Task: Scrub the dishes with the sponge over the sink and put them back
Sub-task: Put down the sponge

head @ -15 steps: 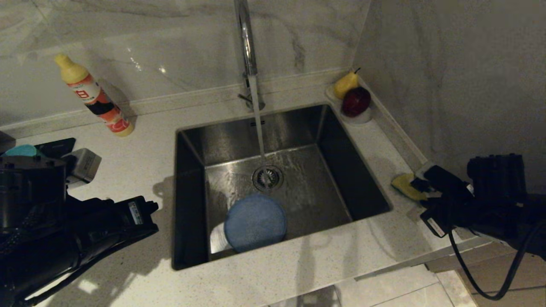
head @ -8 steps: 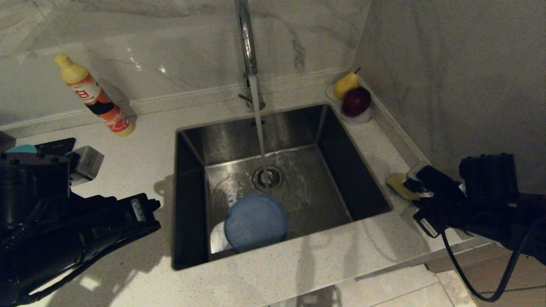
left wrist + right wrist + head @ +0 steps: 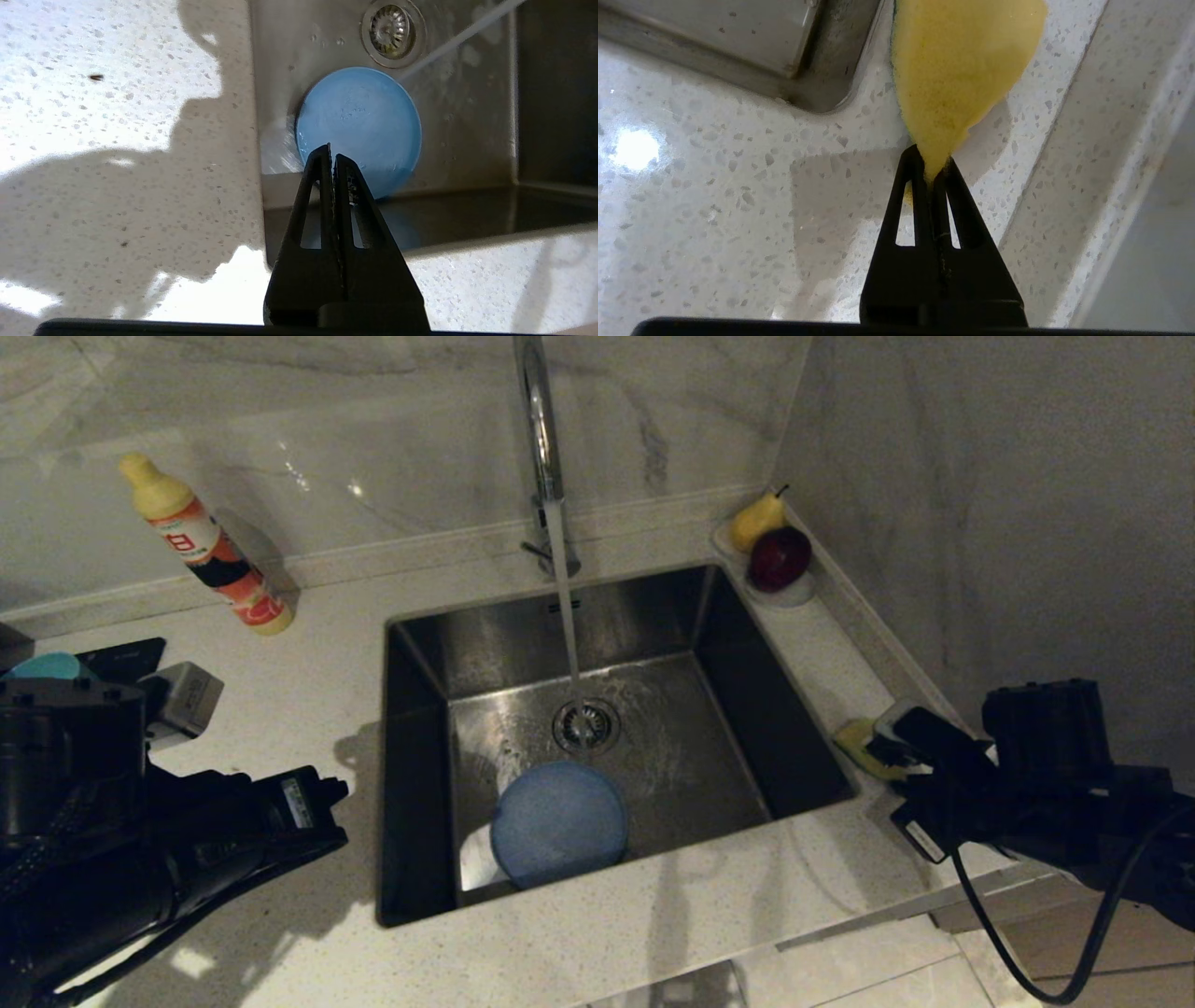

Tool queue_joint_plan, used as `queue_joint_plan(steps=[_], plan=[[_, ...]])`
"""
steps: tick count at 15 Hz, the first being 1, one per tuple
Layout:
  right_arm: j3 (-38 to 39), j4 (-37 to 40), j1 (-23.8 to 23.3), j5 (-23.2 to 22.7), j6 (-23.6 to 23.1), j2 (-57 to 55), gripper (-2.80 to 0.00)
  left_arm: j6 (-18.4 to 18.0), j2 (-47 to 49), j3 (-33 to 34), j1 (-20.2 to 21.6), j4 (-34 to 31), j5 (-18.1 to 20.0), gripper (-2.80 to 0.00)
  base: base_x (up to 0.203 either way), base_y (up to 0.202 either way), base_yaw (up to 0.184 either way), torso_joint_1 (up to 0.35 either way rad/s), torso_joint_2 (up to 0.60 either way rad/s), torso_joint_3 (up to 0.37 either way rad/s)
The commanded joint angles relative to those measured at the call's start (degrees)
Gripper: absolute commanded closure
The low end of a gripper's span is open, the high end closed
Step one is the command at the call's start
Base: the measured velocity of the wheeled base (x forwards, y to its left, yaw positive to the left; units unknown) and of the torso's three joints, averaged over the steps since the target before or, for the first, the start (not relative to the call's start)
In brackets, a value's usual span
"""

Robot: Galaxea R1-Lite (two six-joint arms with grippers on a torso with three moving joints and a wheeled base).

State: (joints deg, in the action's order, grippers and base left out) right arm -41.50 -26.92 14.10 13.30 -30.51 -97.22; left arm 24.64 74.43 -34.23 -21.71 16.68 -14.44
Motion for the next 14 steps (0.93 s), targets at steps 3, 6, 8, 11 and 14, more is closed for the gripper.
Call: queue_joint_plan(steps=[3,6,8,11,14], plan=[[-0.42,-0.07,-0.03,-0.03,-0.08,-0.78,-2.80,0.68,-0.17,0.04,0.00,0.11,0.73,0.00,0.000,0.000,0.000,0.000,0.00,0.000],[-0.66,0.17,-0.03,0.36,0.40,0.48,-2.80,0.68,-0.52,0.92,0.00,0.20,0.64,0.00,0.000,0.000,0.000,0.000,0.00,0.000],[-1.08,1.35,0.05,0.66,0.36,2.34,-2.80,0.80,-0.78,1.49,0.00,0.20,0.73,0.00,0.000,0.000,0.000,0.000,0.00,0.000],[-1.17,4.42,0.76,0.65,1.42,3.18,-2.80,0.94,-1.48,1.62,0.00,0.11,0.73,0.00,0.000,0.000,0.000,0.000,0.00,0.000],[-3.17,5.37,2.31,1.17,3.49,6.23,-2.80,1.00,-3.08,2.33,0.00,0.04,0.64,0.00,0.000,0.000,0.000,0.000,0.00,0.000]])
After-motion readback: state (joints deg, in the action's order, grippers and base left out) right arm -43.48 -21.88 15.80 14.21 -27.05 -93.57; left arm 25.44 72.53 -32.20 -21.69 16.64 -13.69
